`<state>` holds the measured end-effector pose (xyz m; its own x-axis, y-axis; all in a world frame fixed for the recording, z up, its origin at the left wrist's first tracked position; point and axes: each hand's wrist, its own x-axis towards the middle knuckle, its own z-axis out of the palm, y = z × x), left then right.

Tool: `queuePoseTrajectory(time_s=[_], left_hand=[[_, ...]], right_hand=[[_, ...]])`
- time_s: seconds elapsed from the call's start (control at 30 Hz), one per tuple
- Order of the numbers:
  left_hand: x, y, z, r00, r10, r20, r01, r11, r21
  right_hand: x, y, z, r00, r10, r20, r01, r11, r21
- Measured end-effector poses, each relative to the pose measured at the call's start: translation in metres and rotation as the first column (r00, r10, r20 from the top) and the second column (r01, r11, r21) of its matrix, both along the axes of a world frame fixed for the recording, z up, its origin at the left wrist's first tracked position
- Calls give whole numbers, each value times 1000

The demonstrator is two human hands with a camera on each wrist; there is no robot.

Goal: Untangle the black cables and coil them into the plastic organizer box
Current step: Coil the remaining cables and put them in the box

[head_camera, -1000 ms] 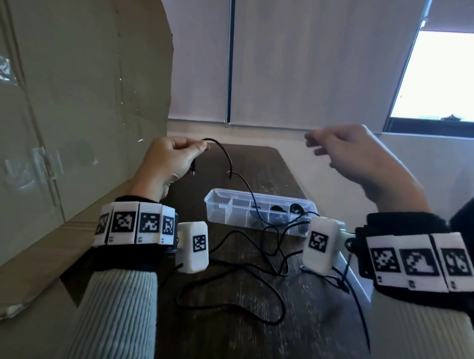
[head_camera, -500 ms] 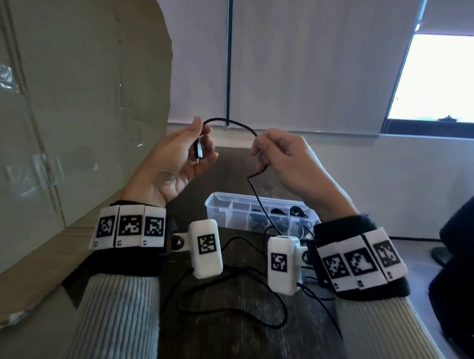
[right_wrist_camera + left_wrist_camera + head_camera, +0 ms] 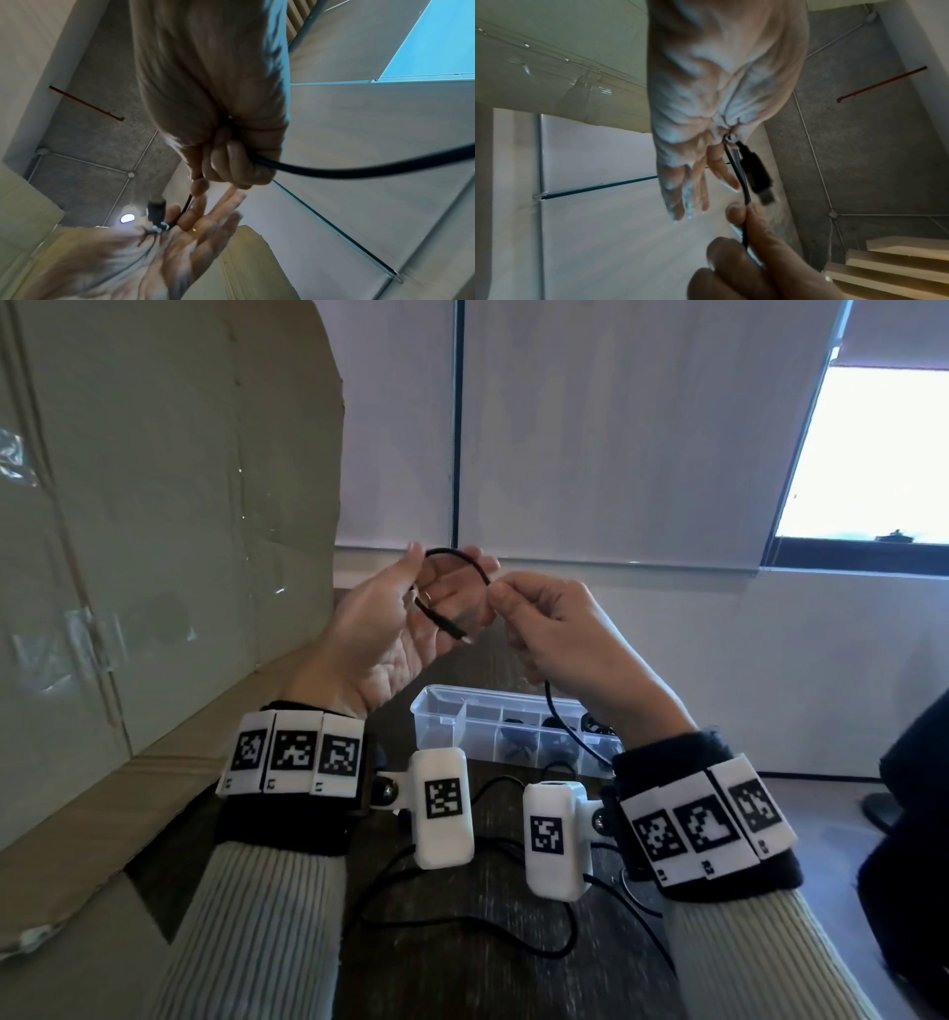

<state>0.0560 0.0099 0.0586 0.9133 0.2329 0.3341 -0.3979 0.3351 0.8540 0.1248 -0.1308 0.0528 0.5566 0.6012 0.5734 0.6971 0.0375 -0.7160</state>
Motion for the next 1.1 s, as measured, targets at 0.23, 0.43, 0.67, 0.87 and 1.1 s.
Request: queuePoseTrajectory(time_s=[0.23,0.43,0.67,0.87,1.1], left_hand=[[3,2,5,990,64,129,-40,982,-184],[10,-6,8,951,241,196,-201,958,-205],[6,-5,8,960,193,201,-180,980,-83],[0,-8,4,985,22,169,-18,1000,-20],[2,-3,6,963,43,265,12,980,-200]], right_hand=[[-14,4,-5,987,130,-97,-146,971,-189],[-24,23,-10,999,40,11,-37,973,-227],[-25,28,-12,968,-111,227,145,980,-140],[-22,36,-15,999,-51,18,51,999,5],[-16,18,-9,987,159,13,-153,965,-215]])
